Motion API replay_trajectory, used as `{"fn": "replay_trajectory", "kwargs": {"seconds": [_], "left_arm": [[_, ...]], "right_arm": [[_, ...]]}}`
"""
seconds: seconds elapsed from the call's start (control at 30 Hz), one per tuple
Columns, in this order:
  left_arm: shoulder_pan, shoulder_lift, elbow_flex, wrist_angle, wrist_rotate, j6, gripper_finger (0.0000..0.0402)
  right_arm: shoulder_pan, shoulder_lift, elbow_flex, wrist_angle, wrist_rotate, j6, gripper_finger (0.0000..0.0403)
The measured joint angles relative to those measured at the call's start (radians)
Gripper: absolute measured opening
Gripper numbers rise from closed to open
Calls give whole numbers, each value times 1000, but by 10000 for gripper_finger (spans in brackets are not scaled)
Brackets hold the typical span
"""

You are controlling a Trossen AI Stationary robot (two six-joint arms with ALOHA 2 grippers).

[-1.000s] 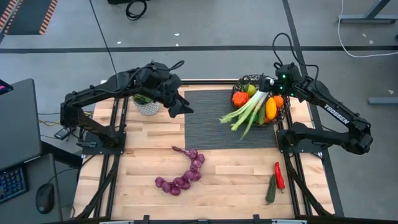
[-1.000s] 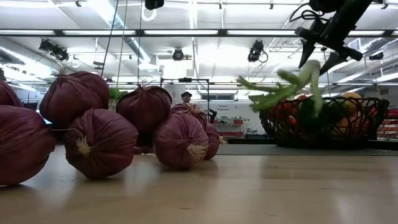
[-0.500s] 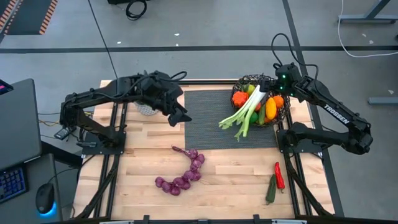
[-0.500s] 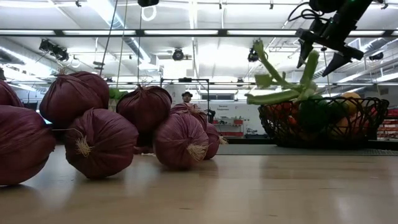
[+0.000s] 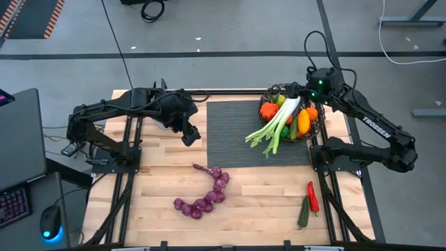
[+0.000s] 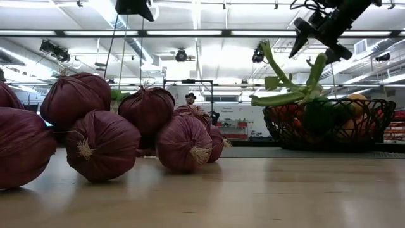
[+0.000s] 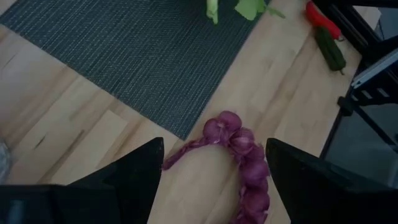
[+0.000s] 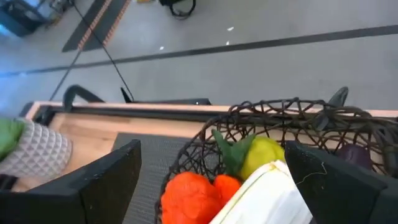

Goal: Build produce basket
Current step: Put the green celery into the black basket, then put the purple garlic into the black basket

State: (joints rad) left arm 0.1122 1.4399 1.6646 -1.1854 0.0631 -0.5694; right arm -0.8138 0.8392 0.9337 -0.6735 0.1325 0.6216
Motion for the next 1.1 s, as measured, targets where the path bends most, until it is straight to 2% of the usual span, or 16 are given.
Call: {"fn": "replay_trajectory", "kwargs": {"seconds": [0.07,0.3,0.5,0.67,0.93,1.1], "left_arm": [[-7,0,0,4,0,-2,290],[-57,0,0,4,-42,-28,290],[-74,0,0,6,-84,-30,290],[-74,0,0,6,-93,-66,290],[-117,0,0,6,-93,-104,290],[-151,0,0,3,-93,-134,290]], "right_arm": [[-4,0,0,1,-38,3,398],[25,-6,0,88,-288,109,397],[36,43,0,-45,-344,188,387],[28,123,0,-158,-259,115,377],[-29,216,0,-143,29,-16,362],[-73,216,0,-137,30,-40,356]]}}
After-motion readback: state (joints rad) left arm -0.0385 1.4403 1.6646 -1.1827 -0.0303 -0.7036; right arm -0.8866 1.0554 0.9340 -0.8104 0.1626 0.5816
